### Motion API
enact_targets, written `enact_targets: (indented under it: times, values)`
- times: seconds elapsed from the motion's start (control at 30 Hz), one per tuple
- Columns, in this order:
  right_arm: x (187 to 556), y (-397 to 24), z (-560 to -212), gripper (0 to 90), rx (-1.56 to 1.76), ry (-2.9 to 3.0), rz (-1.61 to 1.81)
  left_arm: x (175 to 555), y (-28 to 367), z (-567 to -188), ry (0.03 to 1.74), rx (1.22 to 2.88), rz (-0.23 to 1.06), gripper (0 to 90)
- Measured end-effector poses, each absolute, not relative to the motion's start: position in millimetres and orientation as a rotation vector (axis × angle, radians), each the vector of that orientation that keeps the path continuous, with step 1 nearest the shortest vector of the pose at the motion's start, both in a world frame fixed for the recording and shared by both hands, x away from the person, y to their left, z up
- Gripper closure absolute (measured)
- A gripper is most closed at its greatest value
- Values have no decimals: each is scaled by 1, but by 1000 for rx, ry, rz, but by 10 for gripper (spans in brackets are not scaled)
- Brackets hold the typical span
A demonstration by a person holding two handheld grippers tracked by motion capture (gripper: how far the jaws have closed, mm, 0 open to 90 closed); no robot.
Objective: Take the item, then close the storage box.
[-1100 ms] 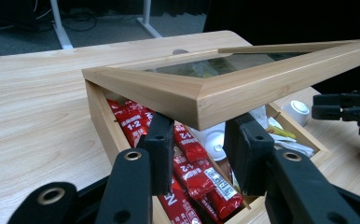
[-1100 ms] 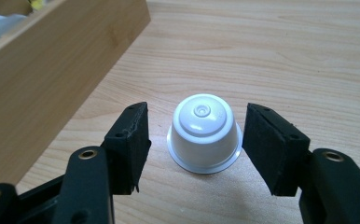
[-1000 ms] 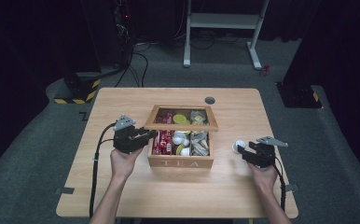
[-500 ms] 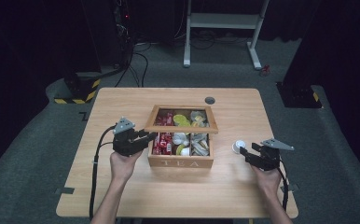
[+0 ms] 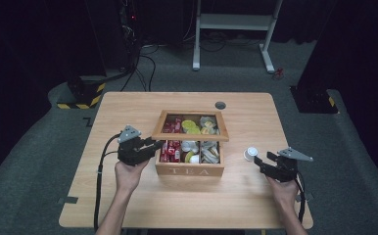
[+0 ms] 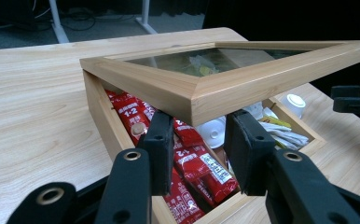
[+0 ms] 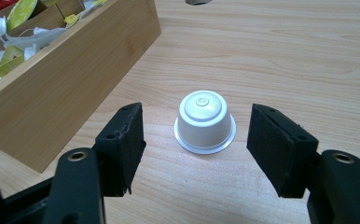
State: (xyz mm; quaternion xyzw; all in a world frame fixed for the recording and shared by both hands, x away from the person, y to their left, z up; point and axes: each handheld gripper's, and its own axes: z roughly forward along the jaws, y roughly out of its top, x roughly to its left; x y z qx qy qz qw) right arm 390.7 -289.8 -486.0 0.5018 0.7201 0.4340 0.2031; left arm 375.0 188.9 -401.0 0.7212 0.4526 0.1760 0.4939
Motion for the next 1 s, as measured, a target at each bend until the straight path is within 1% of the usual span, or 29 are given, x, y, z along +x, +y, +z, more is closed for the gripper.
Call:
enact_targets:
  times: [1.0]
  values:
    - [373,-309,-492,363,1419,1983,1187,368,191,-409,1105,1732,412,628]
